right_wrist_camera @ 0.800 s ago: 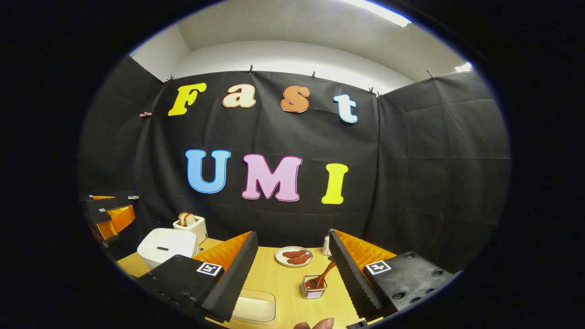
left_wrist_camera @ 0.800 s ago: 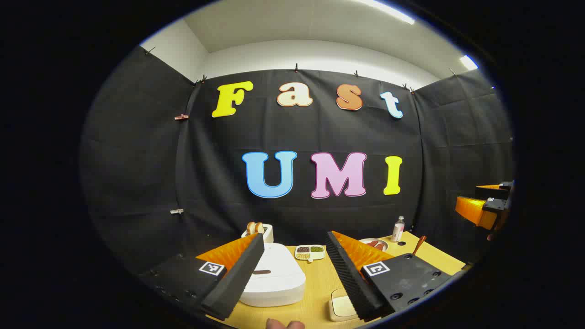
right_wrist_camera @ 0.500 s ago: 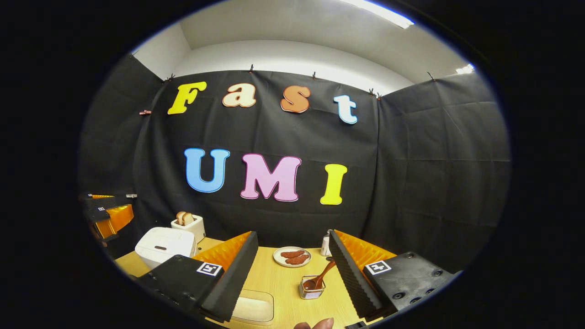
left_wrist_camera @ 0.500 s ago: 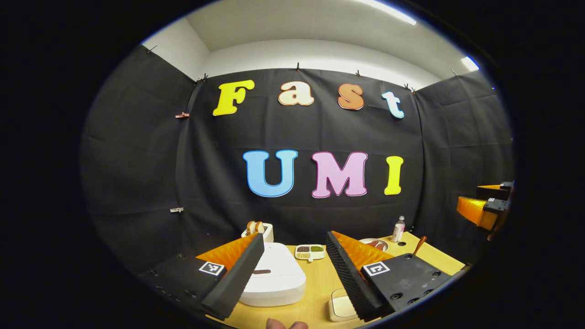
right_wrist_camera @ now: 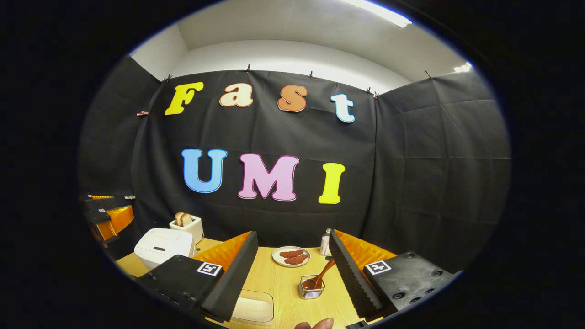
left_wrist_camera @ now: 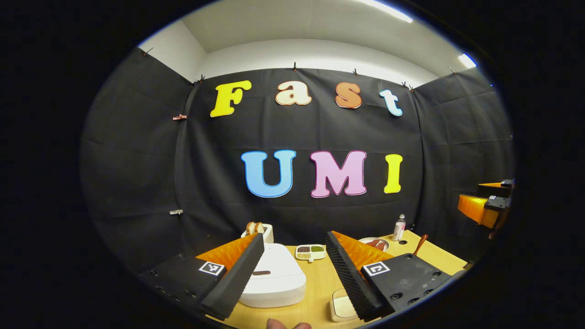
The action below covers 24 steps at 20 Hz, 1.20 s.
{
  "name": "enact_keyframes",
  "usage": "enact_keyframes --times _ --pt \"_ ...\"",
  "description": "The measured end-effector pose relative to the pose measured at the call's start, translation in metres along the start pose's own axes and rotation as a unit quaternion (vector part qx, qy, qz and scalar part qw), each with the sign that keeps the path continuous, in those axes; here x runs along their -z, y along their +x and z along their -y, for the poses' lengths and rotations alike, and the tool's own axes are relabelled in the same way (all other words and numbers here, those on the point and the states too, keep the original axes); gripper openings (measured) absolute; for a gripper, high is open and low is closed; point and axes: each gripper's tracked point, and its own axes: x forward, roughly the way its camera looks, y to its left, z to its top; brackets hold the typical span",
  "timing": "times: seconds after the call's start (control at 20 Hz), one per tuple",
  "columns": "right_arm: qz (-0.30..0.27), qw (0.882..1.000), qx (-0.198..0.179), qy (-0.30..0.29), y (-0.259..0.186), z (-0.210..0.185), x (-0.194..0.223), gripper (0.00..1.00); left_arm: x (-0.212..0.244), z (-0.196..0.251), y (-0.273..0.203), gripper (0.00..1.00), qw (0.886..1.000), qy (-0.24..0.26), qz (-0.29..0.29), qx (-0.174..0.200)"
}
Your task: Close the left gripper, press the button to open the rice cooker; take a wooden spoon from the chopstick holder with the right hand, scoop a spoonful of rice and pour it into the rice cooker, then put the wooden spoon back into the chopstick holder.
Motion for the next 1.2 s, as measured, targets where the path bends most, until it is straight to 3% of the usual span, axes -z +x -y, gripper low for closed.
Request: enact_keyframes --times 0.25,0.35,0.6,0.7,0.95,1.2 --pt "-0.004 1.000 0.004 -0.002 0.003 0.003 0.004 0.98 -0.001 -0.002 0.002 0.94 1.000 0.004 0.001 0.000" --pt "-0.005 1.000 0.004 -0.007 0.005 0.005 0.005 0.98 0.001 -0.003 0.006 0.88 1.000 -0.003 -0.003 -0.002" --pt "-0.005 1.000 0.005 -0.015 0.009 0.006 0.004 0.98 0.015 -0.020 0.020 0.17 0.998 -0.046 -0.024 -0.026" --pt "-0.005 1.000 0.007 -0.014 0.012 0.007 0.003 0.98 0.028 -0.023 0.027 0.08 0.997 -0.066 -0.044 -0.005" --pt "-0.012 1.000 0.011 -0.020 0.017 0.011 0.010 0.98 0.076 -0.061 0.069 0.07 0.990 -0.082 -0.116 0.025" --pt "-0.025 0.999 0.028 -0.033 0.019 0.025 0.023 0.98 0.145 -0.080 0.116 0.07 0.962 -0.158 -0.213 0.059"
